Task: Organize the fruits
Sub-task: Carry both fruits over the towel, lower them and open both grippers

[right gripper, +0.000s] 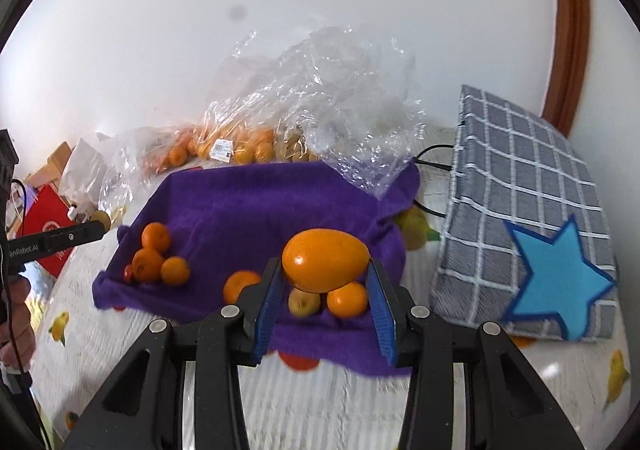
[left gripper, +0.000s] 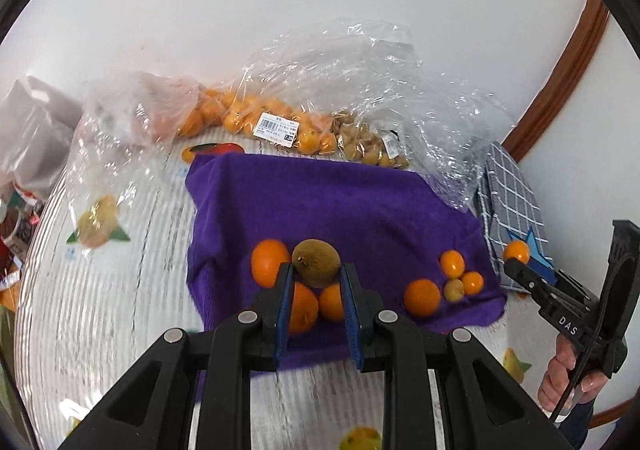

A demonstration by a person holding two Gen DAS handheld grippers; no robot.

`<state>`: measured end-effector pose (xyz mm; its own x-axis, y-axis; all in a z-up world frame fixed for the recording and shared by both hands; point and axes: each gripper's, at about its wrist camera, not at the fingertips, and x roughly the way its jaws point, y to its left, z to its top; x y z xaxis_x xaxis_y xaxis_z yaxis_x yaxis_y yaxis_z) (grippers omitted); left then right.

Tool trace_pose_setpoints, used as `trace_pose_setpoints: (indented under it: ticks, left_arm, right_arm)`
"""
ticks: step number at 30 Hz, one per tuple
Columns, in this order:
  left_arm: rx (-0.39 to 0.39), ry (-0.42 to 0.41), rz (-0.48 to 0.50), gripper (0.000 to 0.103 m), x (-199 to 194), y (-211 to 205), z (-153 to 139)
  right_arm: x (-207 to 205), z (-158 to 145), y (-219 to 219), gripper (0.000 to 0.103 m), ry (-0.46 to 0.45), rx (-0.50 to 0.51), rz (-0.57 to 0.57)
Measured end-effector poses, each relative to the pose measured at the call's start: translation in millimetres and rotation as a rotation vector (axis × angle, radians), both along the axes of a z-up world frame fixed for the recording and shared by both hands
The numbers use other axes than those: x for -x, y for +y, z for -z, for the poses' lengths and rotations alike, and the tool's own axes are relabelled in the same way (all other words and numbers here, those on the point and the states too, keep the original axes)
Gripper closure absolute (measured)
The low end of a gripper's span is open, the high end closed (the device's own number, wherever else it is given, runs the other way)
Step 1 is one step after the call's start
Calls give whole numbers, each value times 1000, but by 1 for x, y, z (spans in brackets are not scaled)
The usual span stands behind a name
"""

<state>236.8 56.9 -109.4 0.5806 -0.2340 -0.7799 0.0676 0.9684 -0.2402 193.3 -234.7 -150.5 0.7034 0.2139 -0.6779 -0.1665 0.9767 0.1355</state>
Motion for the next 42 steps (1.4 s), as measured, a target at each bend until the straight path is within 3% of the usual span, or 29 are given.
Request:
trace_pose_setpoints:
  ticks: [10, 17, 27, 34, 42]
  left_arm:
    - [-18, 57, 18, 80, -43, -8, 27]
    - [-38, 81, 49, 80, -56, -21, 39]
    - [-94, 145, 82, 80, -70, -41, 55]
    - [-134, 187, 78, 80, -73, -51, 63]
    - [-121, 228, 64, 80, -70, -55, 68]
  right_arm:
    - [-75, 36, 11, 61, 95, -9, -17]
    - [-101, 55, 13, 61, 165, 1, -13]
    - [-105, 66, 22, 61, 211, 41, -34]
    - [-84, 49, 18, 57, 169, 87, -24]
    - [-51, 31, 7, 53, 126, 142, 16]
